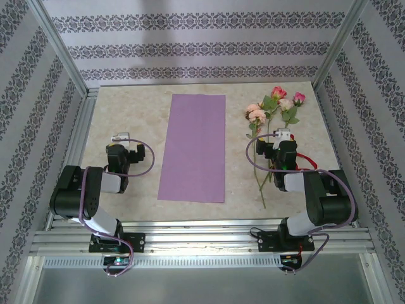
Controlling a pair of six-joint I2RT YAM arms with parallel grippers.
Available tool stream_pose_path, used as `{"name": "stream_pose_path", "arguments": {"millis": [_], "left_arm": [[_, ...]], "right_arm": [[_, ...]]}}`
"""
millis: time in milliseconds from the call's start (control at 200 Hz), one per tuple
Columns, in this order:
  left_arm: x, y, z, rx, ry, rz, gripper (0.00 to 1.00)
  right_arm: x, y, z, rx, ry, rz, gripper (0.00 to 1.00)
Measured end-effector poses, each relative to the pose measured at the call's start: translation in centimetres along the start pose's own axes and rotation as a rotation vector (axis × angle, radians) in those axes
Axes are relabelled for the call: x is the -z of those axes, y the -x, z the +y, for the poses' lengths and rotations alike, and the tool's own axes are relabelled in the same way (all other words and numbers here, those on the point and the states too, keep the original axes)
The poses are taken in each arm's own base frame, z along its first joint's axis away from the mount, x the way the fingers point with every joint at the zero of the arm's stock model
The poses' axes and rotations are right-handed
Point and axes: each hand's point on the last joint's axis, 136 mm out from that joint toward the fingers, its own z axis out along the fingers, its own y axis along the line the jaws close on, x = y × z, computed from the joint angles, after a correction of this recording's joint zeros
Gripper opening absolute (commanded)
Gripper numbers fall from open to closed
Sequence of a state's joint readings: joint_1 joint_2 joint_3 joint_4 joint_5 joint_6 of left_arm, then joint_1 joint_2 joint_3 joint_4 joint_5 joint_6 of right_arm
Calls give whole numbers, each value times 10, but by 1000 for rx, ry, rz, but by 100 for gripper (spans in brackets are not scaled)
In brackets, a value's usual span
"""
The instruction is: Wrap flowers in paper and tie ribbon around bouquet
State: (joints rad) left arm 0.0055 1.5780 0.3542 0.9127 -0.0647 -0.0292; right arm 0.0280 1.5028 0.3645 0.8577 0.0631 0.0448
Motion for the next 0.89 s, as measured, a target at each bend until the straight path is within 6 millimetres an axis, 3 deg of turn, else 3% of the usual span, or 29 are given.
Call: {"name": "stream_pose_path", "arguments": {"millis": [430,894], "left_arm": [[2,13,2,7,15,-61,99],[3,13,6,9,38,-67,99]], "right_arm": [[0,2,0,-1,0,-8,98],[0,2,0,-1,0,-8,98]]}}
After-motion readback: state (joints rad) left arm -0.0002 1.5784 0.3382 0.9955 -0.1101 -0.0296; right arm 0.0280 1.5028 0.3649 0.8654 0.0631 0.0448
